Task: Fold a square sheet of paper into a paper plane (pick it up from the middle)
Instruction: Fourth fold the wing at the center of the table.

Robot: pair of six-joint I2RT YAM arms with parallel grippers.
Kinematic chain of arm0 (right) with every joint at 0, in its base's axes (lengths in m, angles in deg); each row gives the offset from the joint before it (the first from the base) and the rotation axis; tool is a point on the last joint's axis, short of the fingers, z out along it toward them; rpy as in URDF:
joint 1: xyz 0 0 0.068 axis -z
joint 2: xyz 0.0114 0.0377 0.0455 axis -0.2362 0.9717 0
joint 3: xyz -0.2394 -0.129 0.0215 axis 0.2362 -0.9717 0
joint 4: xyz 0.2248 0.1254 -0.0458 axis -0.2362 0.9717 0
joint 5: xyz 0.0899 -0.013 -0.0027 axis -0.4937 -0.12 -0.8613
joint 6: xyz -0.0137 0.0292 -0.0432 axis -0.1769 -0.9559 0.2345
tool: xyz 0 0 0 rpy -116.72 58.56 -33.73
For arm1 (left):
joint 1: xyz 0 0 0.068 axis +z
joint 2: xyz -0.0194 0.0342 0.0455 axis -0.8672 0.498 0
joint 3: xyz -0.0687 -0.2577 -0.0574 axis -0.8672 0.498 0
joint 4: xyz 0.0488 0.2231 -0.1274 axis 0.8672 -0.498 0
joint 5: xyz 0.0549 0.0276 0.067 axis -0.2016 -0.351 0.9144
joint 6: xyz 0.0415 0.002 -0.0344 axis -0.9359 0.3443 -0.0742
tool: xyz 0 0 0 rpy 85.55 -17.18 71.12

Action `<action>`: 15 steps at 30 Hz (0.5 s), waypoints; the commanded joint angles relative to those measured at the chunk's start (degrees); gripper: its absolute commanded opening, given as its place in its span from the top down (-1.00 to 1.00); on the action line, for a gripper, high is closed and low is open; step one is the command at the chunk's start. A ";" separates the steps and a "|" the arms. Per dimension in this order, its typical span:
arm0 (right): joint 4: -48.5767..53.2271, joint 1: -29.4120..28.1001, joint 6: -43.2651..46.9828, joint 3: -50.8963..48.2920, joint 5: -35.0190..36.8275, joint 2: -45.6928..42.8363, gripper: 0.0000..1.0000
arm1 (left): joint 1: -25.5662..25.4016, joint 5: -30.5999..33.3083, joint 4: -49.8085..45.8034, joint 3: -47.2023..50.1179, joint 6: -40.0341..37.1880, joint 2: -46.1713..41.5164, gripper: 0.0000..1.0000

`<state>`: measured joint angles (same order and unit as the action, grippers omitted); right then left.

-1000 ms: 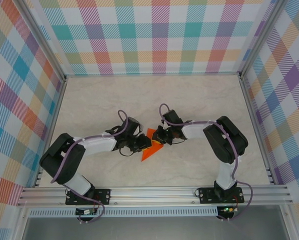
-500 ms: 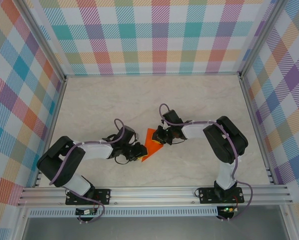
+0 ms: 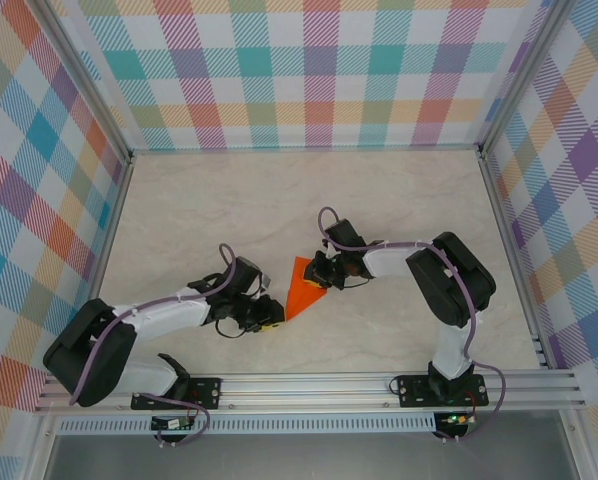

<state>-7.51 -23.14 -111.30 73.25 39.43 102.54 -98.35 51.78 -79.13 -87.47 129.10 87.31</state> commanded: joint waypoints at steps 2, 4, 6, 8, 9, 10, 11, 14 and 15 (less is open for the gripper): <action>4.59 -0.29 0.64 -0.01 2.00 2.56 0.73 | -0.37 2.44 -1.19 -3.57 -0.17 -2.32 0.43; 4.53 -0.30 0.64 0.12 1.91 2.56 0.72 | -0.37 3.93 -0.08 -4.95 0.20 -1.04 0.43; 4.75 -0.29 0.78 0.32 1.72 2.64 0.72 | -0.37 4.24 2.29 -6.30 0.58 1.25 0.44; 4.82 -0.30 0.73 0.34 1.71 2.56 0.72 | -0.37 3.94 4.52 -7.99 1.09 4.22 0.46; 4.89 -0.29 0.85 0.39 1.79 2.56 0.72 | -0.43 3.65 5.87 -8.81 1.29 5.84 0.47; 4.92 -0.29 0.82 0.43 1.74 2.56 0.72 | -0.45 3.41 6.99 -9.55 1.38 7.42 0.48; 4.97 -0.30 0.85 0.43 1.72 2.56 0.72 | -0.43 3.46 7.48 -10.27 1.15 8.94 0.49; 4.93 -0.33 0.65 0.34 1.84 2.47 0.72 | -0.40 4.06 8.34 -11.94 0.61 13.19 0.54; 4.95 -0.29 0.65 0.42 1.75 2.47 0.73 | -0.45 3.94 8.70 -12.27 0.54 14.66 0.57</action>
<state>-6.72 -23.14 -111.30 73.77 39.39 102.65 -98.35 55.08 -72.51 -98.12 129.54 99.42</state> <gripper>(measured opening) 0.138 0.222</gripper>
